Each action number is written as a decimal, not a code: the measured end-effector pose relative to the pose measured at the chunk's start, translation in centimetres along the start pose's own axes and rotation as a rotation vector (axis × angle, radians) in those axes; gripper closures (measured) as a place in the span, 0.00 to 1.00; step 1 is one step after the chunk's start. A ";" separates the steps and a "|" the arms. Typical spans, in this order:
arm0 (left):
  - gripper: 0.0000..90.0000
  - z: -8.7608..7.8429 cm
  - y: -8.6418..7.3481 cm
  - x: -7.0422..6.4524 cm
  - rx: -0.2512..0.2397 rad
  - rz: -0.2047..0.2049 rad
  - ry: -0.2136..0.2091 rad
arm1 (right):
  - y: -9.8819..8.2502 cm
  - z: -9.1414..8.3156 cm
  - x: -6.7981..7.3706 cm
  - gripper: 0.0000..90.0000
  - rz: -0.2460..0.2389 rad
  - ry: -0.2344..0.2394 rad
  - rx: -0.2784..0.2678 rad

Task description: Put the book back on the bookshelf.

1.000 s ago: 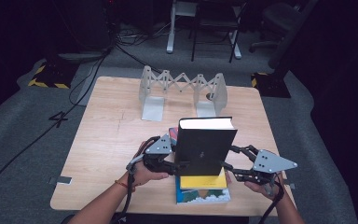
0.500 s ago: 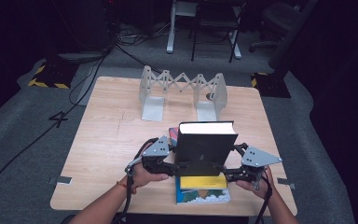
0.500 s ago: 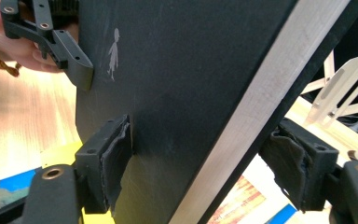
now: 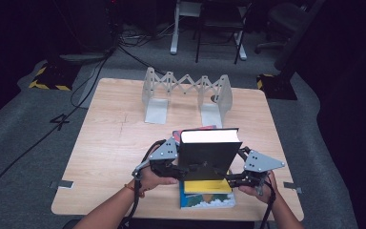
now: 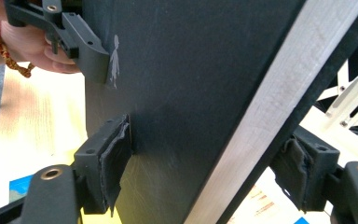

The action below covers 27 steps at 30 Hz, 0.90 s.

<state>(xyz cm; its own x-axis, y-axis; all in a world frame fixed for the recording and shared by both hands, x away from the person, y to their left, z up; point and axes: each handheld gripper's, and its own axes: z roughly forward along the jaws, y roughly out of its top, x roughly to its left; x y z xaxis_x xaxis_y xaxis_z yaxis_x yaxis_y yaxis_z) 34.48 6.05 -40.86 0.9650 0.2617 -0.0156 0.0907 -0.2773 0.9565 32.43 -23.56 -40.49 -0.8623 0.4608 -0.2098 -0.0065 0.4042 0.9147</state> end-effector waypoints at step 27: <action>0.46 0.4 1.7 0.6 -0.068 0.002 -0.042 | 0.2 0.6 0.0 0.25 0.017 0.016 0.016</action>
<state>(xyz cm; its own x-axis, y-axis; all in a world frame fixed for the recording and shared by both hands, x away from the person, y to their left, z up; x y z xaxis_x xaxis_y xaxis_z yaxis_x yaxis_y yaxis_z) 35.32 5.33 -39.32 0.9749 0.2215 -0.0247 0.0732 -0.2137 0.9741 32.79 -22.98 -40.48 -0.8704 0.4550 -0.1882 0.0163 0.4086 0.9126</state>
